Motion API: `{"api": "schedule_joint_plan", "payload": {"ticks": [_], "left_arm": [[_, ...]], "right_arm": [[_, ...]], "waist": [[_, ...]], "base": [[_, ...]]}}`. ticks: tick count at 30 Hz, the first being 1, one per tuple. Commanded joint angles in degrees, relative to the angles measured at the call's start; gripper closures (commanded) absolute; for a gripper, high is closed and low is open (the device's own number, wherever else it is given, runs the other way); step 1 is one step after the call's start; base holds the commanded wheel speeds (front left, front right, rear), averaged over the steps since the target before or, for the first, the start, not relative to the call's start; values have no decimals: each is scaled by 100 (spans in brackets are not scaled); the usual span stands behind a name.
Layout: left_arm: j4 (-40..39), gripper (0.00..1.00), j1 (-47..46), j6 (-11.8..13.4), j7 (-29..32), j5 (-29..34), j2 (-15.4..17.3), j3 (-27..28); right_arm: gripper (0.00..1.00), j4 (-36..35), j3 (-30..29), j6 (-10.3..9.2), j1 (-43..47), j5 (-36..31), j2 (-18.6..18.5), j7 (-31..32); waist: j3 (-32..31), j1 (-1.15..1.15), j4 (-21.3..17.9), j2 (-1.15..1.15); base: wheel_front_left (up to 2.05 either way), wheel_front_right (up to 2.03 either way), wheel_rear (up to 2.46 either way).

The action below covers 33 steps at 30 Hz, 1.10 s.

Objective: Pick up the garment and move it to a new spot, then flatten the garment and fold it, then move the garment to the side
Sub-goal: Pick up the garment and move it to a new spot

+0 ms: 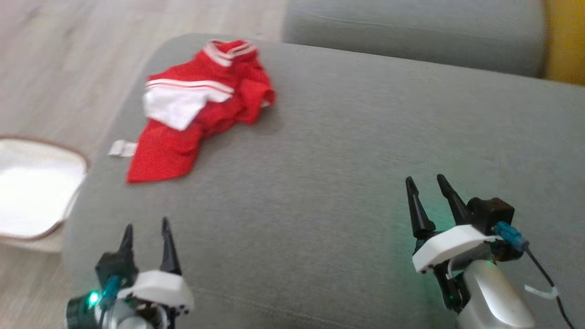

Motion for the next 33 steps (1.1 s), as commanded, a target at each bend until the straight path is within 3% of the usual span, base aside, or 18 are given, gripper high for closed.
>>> {"api": "schedule_joint_plan", "payload": {"ticks": [1,6,12,18,24,29,33], "left_arm": [[-168,0,-60,-28,-31,42,42,228],[-212,0,148,-120,-31,49,42,609],[-221,0,167,-382,-31,-100,42,896],[-246,0,-129,-524,-31,-263,42,1188],[-88,0,-931,-992,-31,-174,160,1371],[281,0,-1973,-1476,-31,-106,489,1385],[708,0,-2691,-1714,-31,-21,765,1326]], "right_arm": [[0,-157,143,-6,-73,58,22,-38],[0,-179,376,-6,-79,311,22,-38],[0,-182,526,-6,-145,360,22,-38],[0,-235,462,-6,-311,90,22,-38],[0,-417,301,-6,-577,-226,22,-38],[0,-670,218,-6,-807,-426,19,-38],[0,-842,156,-6,-946,-511,-19,-38]], "waist": [[-94,0,467,0],[-147,0,817,0],[-47,0,859,0],[322,0,616,0],[922,0,307,0],[1422,0,8,0],[1704,0,-255,0]], "base": [[0,0,0],[0,0,0],[0,0,0],[0,0,0],[0,0,0],[0,0,0],[0,0,0]]}}
